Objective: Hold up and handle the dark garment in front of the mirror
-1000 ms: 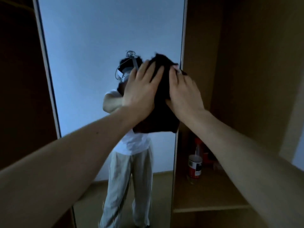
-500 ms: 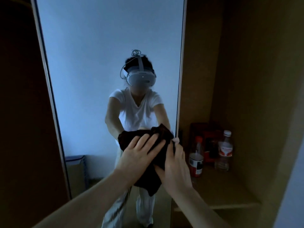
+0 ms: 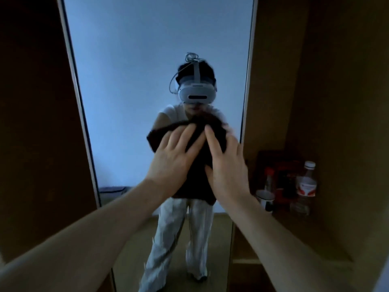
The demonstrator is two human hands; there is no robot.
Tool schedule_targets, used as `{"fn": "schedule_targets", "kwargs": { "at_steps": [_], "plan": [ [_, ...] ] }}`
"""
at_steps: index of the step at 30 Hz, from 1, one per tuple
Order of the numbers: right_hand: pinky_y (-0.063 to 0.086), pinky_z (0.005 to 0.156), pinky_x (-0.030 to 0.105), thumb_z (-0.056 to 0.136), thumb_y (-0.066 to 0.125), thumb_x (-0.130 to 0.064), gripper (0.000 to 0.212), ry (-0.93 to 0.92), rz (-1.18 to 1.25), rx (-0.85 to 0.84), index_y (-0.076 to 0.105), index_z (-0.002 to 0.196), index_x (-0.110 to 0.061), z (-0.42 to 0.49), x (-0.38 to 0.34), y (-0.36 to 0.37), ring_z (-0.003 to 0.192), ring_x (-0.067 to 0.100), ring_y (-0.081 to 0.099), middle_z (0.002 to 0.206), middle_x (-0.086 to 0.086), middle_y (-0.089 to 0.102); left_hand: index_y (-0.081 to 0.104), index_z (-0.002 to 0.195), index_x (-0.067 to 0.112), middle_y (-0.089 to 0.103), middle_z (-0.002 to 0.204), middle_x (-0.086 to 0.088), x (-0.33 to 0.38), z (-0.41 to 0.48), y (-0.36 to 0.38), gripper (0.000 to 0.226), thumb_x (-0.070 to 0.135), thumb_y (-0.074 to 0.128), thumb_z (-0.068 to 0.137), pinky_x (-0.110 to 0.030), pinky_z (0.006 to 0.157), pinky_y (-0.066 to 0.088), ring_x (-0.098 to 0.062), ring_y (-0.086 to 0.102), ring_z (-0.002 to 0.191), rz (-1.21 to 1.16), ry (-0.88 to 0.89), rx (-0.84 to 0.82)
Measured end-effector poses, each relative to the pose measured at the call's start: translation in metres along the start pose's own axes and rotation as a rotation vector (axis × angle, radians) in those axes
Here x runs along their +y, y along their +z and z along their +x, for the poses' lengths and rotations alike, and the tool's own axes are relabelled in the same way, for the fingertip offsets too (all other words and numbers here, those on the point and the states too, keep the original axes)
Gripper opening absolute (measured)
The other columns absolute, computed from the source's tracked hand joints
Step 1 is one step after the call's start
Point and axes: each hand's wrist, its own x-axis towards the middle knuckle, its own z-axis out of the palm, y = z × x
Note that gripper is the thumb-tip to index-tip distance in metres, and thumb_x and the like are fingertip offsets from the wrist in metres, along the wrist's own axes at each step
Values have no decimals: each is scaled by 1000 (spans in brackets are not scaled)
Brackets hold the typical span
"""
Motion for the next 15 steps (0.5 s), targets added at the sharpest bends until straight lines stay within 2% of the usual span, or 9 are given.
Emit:
{"fn": "schedule_targets", "kwargs": {
  "at_steps": [4,6,8,10,13,15],
  "plan": [
    [39,103,34,91,56,-33,83,-3,78,-253,-9,144,-33,-58,-9,31,136,29,28,150,16,9,42,139,10,55,131,-18,11,-73,11,52,18,39,88,-45,103,34,-35,52,118,36,104,-137],
    [40,102,31,91,55,-33,81,7,132,-287,-5,146,-32,-60,-10,29,136,25,26,150,12,6,40,138,12,56,131,-15,8,-80,9,51,19,38,87,-44,100,41,-32,55,116,36,132,-163],
    [44,98,33,90,58,-28,79,-12,137,-305,3,147,-32,-45,-11,16,135,26,30,151,11,9,41,138,12,56,130,-16,1,-70,6,52,19,40,86,-43,98,41,-33,53,115,9,132,-135],
    [45,95,36,88,61,-23,80,-67,78,-275,8,147,-31,-17,-12,-3,131,28,36,150,11,11,41,139,12,54,129,-19,-10,-47,-1,56,18,46,84,-41,96,35,-34,47,113,-2,71,-70],
    [45,96,43,85,65,-18,79,-148,-30,-77,18,148,-27,43,-16,-33,125,32,40,146,14,20,45,139,9,53,130,-22,-36,5,-18,63,15,59,78,-42,91,32,-38,44,112,14,-38,39],
    [46,89,42,87,63,-17,74,-151,-29,35,23,148,-23,71,-18,-43,118,34,44,141,16,26,44,140,8,49,134,-23,-46,31,-25,64,14,56,78,-43,93,32,-38,41,115,-24,-97,78]
  ]
}}
